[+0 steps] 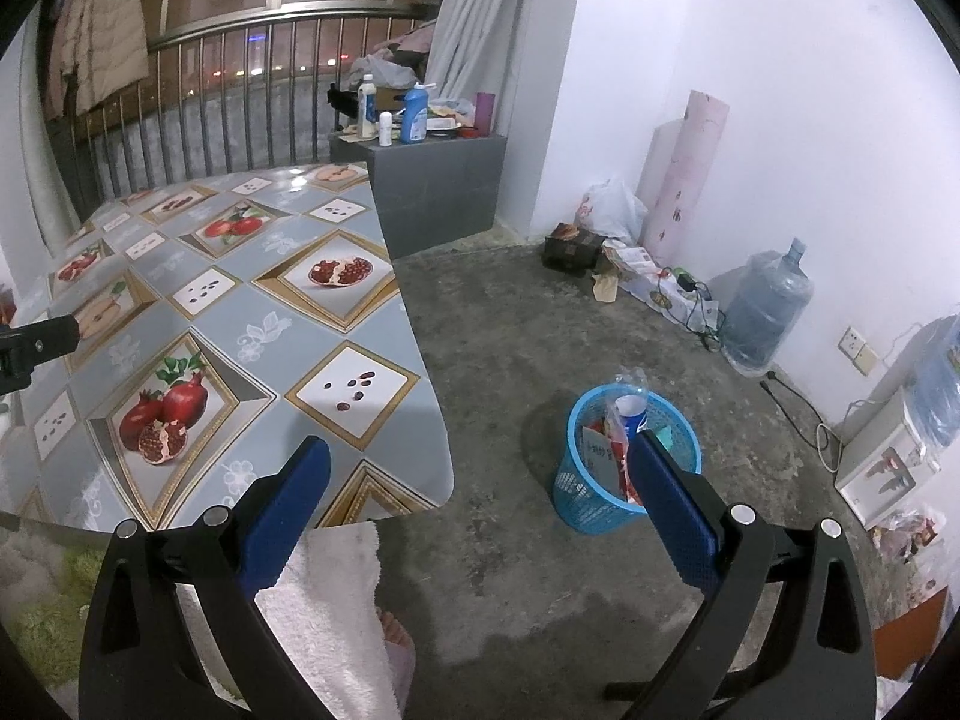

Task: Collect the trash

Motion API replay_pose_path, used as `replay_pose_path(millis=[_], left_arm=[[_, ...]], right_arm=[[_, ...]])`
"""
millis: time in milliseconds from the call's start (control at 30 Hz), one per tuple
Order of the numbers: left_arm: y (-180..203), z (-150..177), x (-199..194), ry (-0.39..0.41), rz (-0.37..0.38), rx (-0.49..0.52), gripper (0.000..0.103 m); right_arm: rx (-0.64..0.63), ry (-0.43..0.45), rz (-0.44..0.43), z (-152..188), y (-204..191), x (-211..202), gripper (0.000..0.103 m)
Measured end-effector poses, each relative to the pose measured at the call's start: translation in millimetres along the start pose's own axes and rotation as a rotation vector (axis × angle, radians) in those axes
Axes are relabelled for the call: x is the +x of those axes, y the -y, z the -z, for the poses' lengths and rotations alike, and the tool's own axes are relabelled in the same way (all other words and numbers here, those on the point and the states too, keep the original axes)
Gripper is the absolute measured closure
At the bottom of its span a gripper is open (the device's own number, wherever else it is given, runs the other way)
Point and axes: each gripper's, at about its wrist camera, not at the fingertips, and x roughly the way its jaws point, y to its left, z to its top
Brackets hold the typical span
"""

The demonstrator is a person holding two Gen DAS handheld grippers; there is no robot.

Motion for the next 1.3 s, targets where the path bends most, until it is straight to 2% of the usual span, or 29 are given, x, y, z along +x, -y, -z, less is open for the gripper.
replay_pose_path(millis=[1300], left_arm=[[-5.1, 2.1, 2.5, -0.015, 0.006, -0.006, 0.009]], right_arm=[[-0.012, -0.002, -0.006, -1.7, -6.8, 1.4, 0.007]])
